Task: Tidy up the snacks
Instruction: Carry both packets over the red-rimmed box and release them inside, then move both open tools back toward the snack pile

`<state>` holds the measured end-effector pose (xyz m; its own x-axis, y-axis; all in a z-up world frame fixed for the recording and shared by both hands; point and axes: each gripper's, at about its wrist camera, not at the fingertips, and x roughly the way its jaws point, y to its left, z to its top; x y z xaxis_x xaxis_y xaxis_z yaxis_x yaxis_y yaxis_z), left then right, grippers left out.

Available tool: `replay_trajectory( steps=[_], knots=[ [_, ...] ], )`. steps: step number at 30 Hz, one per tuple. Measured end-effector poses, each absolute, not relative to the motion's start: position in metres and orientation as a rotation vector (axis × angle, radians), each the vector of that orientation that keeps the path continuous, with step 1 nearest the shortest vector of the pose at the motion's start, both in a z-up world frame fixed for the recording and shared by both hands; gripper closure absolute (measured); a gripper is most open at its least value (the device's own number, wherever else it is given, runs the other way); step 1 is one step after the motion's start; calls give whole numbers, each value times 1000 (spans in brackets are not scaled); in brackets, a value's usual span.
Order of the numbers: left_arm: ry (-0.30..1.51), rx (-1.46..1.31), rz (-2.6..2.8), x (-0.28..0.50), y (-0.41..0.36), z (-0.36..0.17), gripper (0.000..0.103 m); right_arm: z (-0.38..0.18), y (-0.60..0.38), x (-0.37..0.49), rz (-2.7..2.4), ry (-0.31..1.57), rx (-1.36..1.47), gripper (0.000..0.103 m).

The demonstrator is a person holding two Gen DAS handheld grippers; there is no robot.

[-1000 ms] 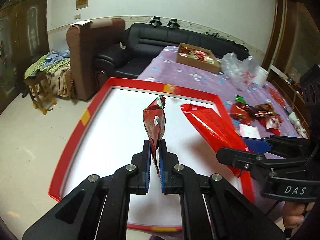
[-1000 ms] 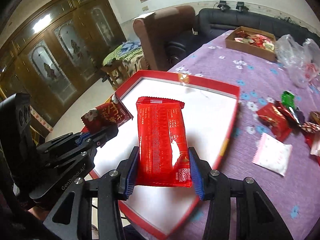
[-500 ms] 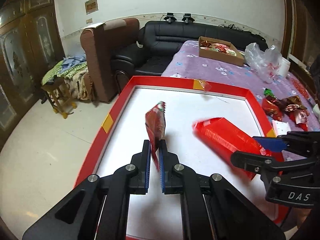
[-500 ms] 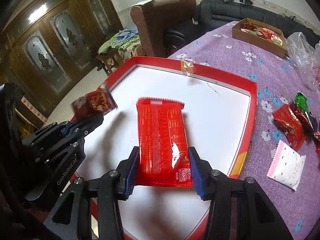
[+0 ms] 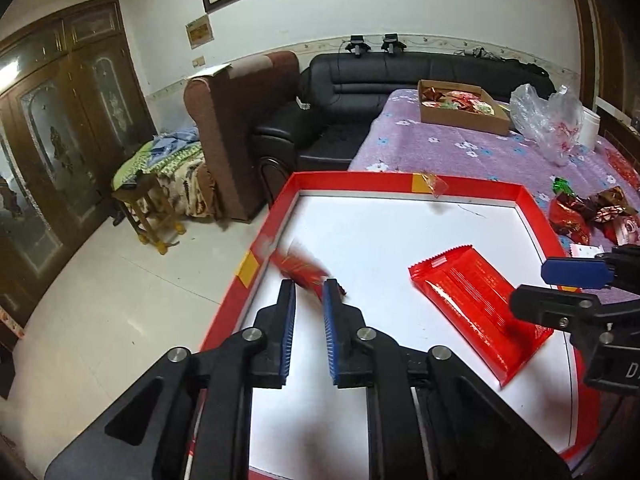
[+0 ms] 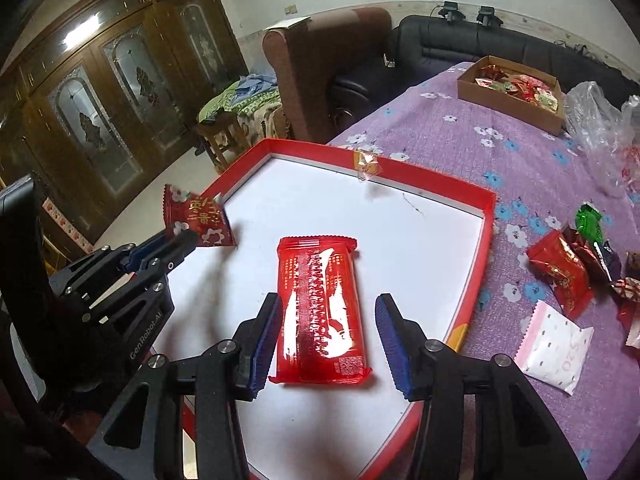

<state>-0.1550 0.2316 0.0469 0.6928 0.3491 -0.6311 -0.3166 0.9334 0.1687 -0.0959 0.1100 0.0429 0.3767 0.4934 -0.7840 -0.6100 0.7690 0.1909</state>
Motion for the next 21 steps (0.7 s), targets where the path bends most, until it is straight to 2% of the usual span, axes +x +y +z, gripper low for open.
replay_trajectory(
  steps=[17,19,21],
  knots=[
    [670,114,426,-163,216,64,89,63,79,-100,691,909,-73,53],
    [660,124,433,-163,212,67,77,65,74,-100,687,906,-62,53],
    [638,143,449,-166,206,71,55,67,67,-100,682,901,-49,53]
  ],
)
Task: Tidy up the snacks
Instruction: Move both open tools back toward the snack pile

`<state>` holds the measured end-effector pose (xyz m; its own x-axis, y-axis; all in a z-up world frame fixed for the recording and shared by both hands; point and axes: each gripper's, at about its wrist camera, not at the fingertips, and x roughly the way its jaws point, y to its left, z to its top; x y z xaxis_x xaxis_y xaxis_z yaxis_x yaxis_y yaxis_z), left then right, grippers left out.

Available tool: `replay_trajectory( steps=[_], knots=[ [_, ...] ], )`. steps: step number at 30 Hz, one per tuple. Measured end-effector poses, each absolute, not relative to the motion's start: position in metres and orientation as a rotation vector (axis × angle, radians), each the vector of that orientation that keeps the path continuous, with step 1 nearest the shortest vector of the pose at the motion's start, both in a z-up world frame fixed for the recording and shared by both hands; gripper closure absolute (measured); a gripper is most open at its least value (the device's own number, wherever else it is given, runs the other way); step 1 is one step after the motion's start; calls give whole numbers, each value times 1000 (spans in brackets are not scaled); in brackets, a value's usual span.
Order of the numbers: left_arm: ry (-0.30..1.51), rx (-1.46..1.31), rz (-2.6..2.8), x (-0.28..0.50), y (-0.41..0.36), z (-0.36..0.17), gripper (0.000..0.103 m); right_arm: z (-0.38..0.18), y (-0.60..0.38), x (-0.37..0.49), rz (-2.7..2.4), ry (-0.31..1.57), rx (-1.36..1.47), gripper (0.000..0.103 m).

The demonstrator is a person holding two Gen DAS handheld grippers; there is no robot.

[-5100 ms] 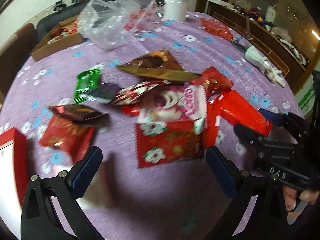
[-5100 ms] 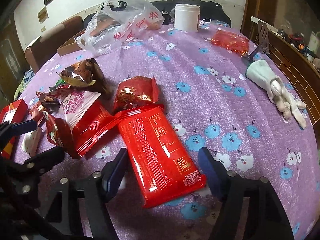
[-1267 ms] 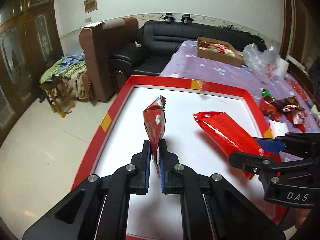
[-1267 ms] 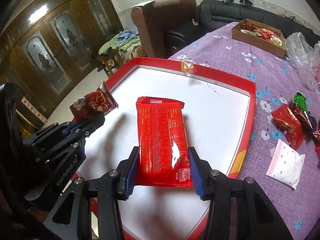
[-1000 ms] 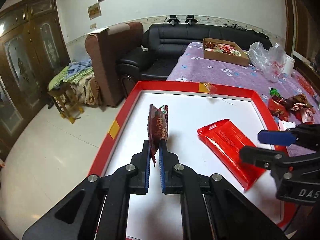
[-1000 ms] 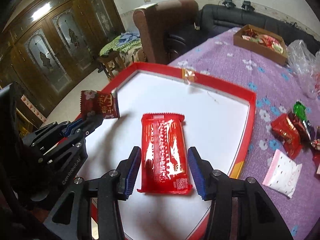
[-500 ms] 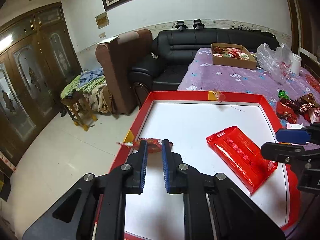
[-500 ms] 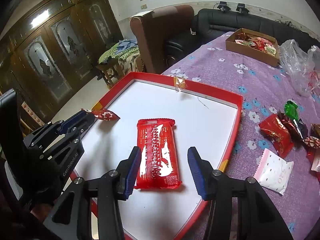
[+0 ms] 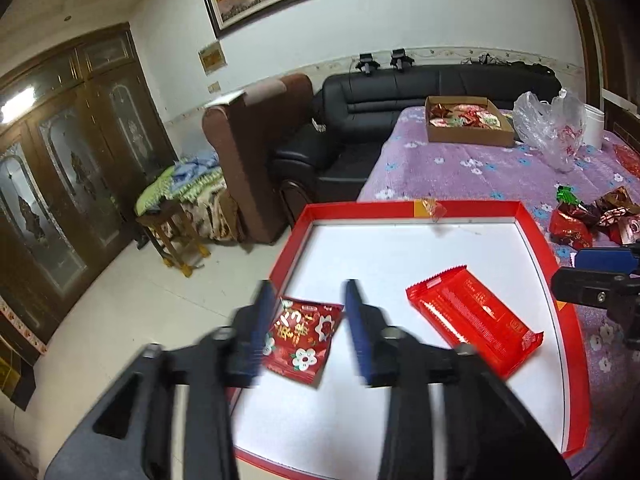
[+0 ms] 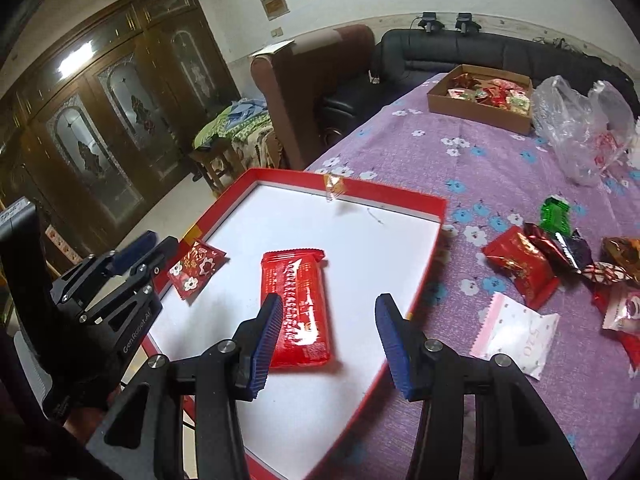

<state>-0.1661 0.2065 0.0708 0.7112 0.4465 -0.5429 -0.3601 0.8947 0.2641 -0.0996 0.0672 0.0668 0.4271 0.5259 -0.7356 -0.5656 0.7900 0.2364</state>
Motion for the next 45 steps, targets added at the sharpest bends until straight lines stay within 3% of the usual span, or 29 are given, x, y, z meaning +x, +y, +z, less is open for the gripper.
replay_trajectory(
  steps=[2,14,19,26,29,39,45],
  knots=[
    [617,163,463,-168,202,75,47,69,61,-99,678,896,-40,53],
    [582,245,463,-165,167,92,45,78,-1,-93,615,868,63,52],
    [559,276,452,-162,149,99,37,80,-32,-89,577,860,120,52],
    [561,312,388,-153,122,104,35,80,-75,-86,512,842,151,52],
    [574,327,294,-149,99,104,20,74,-103,-82,456,847,155,52],
    [671,400,-27,-119,9,80,19,42,-217,-76,229,924,218,50],
    [793,421,-74,-87,-17,49,19,40,-233,-68,200,929,207,45]
  ],
)
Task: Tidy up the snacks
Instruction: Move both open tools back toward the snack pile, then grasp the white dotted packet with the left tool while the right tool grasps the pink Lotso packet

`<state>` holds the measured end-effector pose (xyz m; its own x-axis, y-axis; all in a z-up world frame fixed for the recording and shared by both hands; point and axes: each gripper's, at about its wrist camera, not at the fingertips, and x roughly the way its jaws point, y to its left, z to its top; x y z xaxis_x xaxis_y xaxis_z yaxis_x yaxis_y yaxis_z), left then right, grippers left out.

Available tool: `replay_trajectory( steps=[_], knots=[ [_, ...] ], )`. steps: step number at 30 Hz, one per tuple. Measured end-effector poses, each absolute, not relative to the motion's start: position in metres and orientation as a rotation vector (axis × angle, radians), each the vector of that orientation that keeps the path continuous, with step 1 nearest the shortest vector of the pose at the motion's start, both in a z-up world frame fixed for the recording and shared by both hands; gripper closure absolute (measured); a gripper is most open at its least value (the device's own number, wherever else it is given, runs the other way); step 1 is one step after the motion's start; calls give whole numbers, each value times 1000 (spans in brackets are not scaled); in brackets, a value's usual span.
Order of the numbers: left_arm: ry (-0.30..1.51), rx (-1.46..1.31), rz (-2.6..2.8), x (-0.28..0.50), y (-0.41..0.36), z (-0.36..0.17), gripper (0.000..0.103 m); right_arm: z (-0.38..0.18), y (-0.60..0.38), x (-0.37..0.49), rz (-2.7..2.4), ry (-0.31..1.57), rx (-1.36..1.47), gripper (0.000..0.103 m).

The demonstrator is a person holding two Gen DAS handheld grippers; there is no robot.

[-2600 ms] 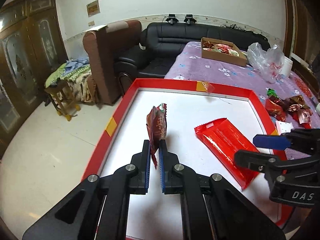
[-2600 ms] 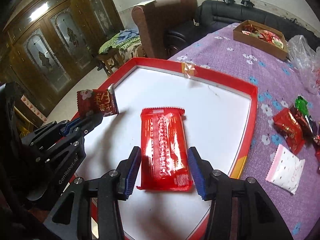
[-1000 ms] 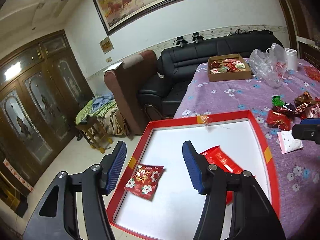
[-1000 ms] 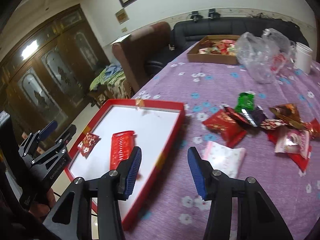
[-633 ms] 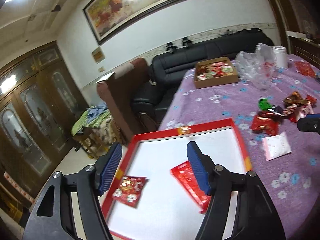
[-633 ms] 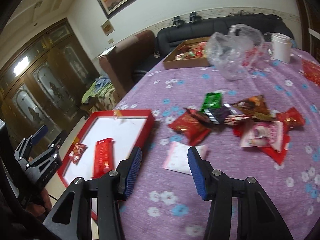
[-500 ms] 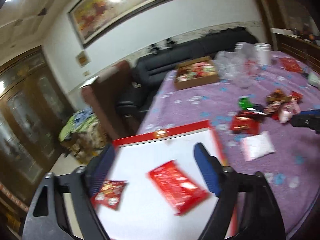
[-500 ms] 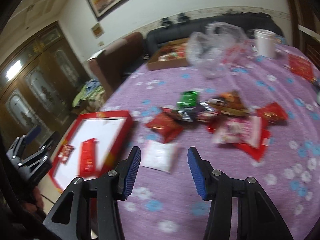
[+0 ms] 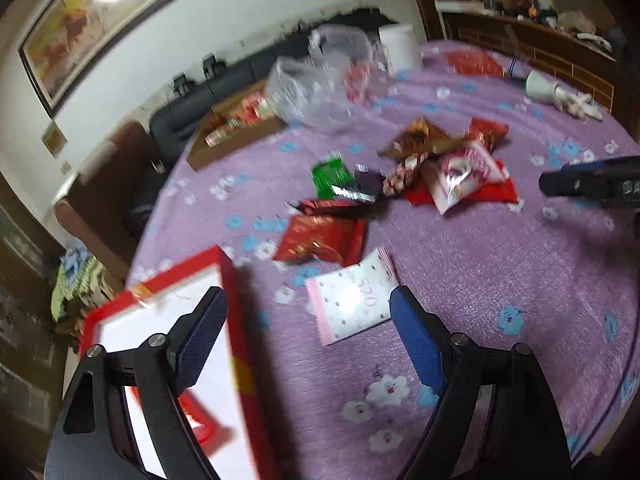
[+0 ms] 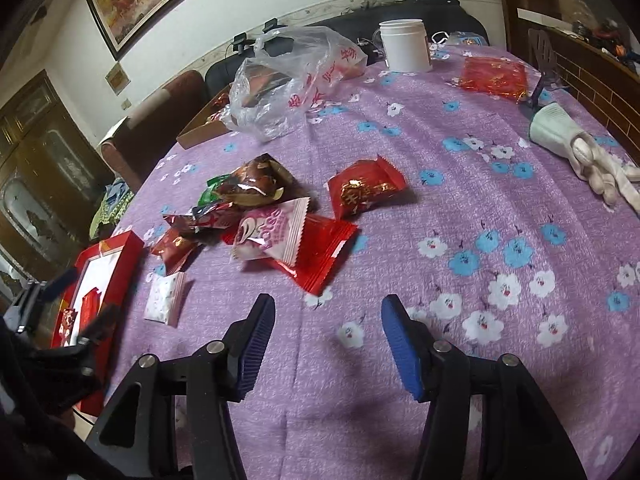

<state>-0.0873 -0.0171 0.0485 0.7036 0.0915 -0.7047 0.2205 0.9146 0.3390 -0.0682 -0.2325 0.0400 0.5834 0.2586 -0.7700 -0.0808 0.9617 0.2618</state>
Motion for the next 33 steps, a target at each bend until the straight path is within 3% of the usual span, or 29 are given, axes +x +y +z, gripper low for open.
replay_trajectory(
  steps=[7,9,16,19,21,33],
  knots=[
    [851,368,-33,-73,-5,41,19,46,-201,-42,274,917,132,44],
    [858,353,-27,-71,1,42,19,46,-185,-29,302,913,87,35],
    [884,335,-80,-70,1,40,19,25,-151,10,217,969,-32,35],
    [900,324,-97,-64,0,37,19,21,-151,8,186,942,-43,47],
    [916,309,-107,-62,0,36,19,23,-154,4,181,930,-43,69],
    [1006,245,-164,-42,-13,17,19,24,-218,-38,203,988,127,70]
  ],
)
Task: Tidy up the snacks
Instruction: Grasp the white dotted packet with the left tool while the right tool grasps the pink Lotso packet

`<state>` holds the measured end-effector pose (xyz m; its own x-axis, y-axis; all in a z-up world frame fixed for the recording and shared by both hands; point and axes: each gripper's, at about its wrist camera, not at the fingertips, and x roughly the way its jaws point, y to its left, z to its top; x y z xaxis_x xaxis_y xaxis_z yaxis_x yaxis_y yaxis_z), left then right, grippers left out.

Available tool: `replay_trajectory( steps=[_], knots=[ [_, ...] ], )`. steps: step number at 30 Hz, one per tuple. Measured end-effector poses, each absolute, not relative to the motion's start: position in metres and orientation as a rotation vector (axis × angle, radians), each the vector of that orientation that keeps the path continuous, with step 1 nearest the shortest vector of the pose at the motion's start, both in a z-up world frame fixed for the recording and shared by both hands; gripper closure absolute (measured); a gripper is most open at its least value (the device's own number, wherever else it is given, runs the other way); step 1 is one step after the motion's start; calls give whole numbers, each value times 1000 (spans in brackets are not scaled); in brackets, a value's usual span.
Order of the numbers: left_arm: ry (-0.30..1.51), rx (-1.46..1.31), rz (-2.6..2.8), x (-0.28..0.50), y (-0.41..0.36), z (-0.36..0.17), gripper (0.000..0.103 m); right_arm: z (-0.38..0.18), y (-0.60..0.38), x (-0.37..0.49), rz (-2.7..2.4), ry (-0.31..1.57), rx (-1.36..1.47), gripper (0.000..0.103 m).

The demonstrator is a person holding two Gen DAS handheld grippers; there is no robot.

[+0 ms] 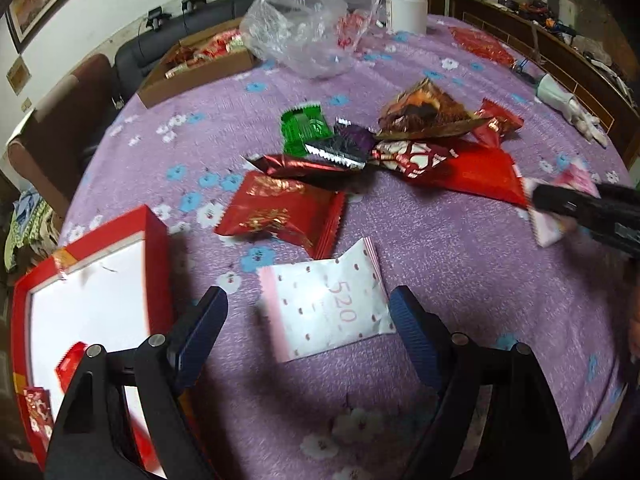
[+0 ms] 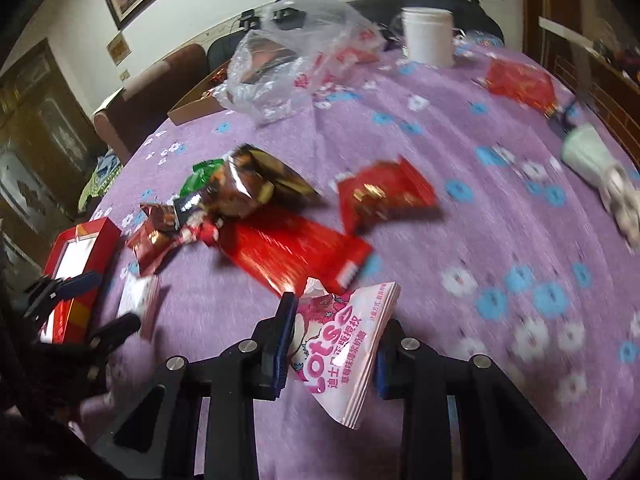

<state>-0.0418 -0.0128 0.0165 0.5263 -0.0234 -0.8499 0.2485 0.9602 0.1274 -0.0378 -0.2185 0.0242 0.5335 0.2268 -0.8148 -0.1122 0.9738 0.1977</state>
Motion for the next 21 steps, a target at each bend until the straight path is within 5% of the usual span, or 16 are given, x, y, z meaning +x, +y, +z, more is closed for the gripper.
replay_trajectory(
  steps=[8,13,21],
  knots=[
    [1023,143,-180,-35,-6,7,20,17,-237,-55,205,1003,219,70],
    [998,131,-227,-44,-10,10,46,17,-232,-58,183,988,201,70],
    [989,133,-278,-61,-18,13,53,17,-227,-69,198,998,223,70]
  ],
)
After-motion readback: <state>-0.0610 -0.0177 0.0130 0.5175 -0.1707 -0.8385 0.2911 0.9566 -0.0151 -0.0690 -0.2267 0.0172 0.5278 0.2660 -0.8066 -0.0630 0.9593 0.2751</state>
